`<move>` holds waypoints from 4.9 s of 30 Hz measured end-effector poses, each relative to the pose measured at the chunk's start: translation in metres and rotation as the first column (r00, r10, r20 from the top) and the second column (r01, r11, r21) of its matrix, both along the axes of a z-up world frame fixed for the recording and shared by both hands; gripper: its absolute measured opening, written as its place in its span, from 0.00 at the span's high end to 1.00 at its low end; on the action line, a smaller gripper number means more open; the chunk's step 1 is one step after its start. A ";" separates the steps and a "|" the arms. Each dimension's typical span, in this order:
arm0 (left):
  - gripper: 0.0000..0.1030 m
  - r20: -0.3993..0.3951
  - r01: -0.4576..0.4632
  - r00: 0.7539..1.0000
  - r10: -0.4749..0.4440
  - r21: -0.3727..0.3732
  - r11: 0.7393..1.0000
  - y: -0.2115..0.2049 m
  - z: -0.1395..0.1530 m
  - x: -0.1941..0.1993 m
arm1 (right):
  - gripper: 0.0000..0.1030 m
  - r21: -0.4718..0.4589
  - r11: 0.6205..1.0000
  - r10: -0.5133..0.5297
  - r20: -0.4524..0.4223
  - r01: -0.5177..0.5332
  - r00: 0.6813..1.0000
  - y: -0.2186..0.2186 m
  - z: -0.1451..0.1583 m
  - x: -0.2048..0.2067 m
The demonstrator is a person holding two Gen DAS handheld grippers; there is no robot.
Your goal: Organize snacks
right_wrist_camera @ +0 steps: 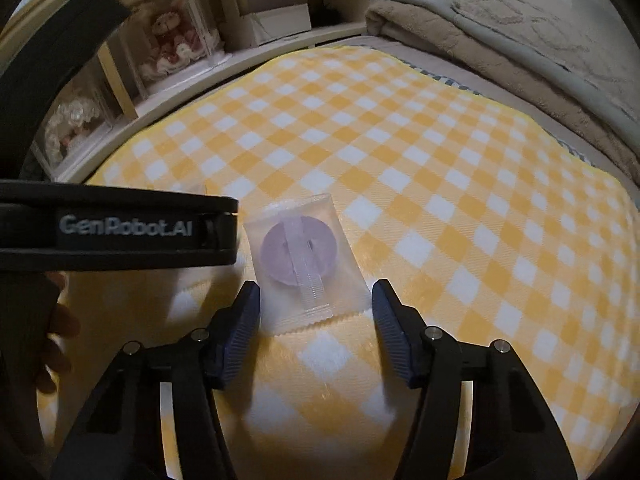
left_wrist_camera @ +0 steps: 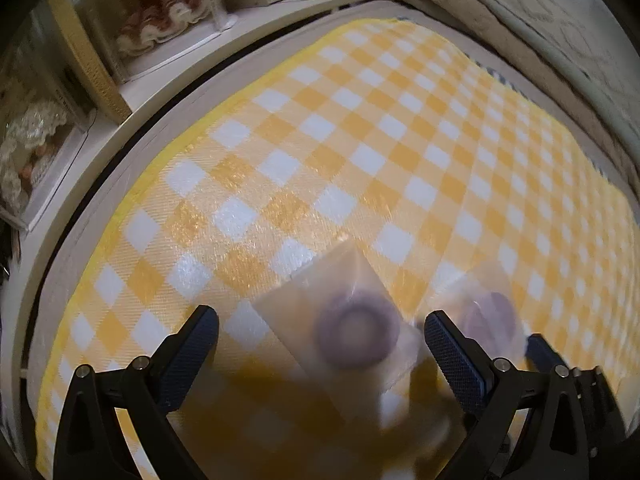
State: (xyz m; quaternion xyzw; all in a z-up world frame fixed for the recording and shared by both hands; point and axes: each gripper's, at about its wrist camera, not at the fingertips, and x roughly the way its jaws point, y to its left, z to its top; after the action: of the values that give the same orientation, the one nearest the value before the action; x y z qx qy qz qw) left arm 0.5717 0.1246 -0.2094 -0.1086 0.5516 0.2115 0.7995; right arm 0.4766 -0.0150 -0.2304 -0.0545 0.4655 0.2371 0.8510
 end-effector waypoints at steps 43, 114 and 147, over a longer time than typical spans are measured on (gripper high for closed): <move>0.49 0.367 0.402 0.849 -0.380 0.016 0.915 -0.104 0.186 -0.173 | 0.45 0.010 0.960 -0.277 0.146 0.278 0.950 -0.139 0.174 -0.106; 0.00 0.193 0.740 0.673 -0.714 -0.178 0.649 -0.308 0.138 -0.172 | 0.00 -0.115 0.803 -0.592 -0.265 0.584 0.761 -0.327 0.123 -0.265; 0.00 0.216 0.777 0.628 -0.748 -0.115 0.619 -0.298 0.182 -0.216 | 0.00 -0.223 0.761 -0.647 -0.338 0.610 0.684 -0.339 0.087 -0.254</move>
State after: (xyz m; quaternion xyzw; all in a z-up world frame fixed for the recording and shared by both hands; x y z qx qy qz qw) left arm 0.3554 -0.1739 -0.0278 0.0425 0.5029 -0.2128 0.8366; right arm 0.2229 -0.3536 -0.1430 0.1182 0.6276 -0.0850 0.7648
